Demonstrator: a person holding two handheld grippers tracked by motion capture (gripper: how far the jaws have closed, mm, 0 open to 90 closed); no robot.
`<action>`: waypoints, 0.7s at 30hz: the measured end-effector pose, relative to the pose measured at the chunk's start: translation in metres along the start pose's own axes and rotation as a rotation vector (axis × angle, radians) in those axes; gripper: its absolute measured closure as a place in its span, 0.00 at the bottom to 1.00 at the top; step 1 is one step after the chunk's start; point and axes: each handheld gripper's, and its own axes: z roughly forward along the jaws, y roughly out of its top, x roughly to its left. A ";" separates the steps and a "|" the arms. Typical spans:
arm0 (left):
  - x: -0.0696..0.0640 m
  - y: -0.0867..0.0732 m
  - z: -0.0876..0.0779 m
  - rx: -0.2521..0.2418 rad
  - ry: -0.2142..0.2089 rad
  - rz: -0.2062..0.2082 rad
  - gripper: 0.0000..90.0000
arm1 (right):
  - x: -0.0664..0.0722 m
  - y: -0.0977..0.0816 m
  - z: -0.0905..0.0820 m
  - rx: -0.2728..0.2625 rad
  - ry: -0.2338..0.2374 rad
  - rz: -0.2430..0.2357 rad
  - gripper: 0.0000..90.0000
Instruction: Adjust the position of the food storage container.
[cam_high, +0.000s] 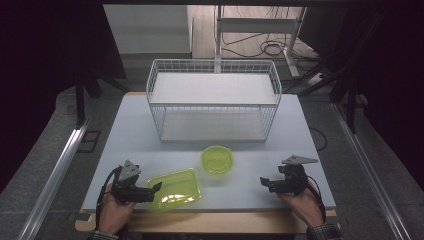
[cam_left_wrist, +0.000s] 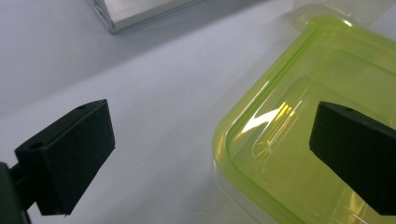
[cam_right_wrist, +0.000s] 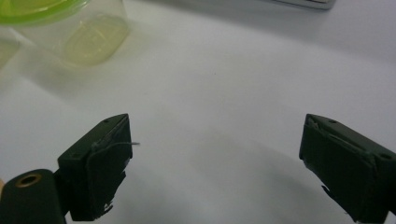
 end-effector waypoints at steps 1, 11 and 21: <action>-0.001 0.000 0.000 -0.008 -0.007 0.007 0.00 | 0.001 0.000 0.000 0.003 -0.002 -0.013 0.12; -0.010 0.000 0.005 -0.005 0.000 0.074 0.00 | 0.005 0.001 0.002 0.014 0.033 -0.047 0.23; -0.011 0.001 0.002 -0.010 -0.002 0.062 0.02 | 0.009 0.003 0.000 0.015 0.045 -0.051 0.38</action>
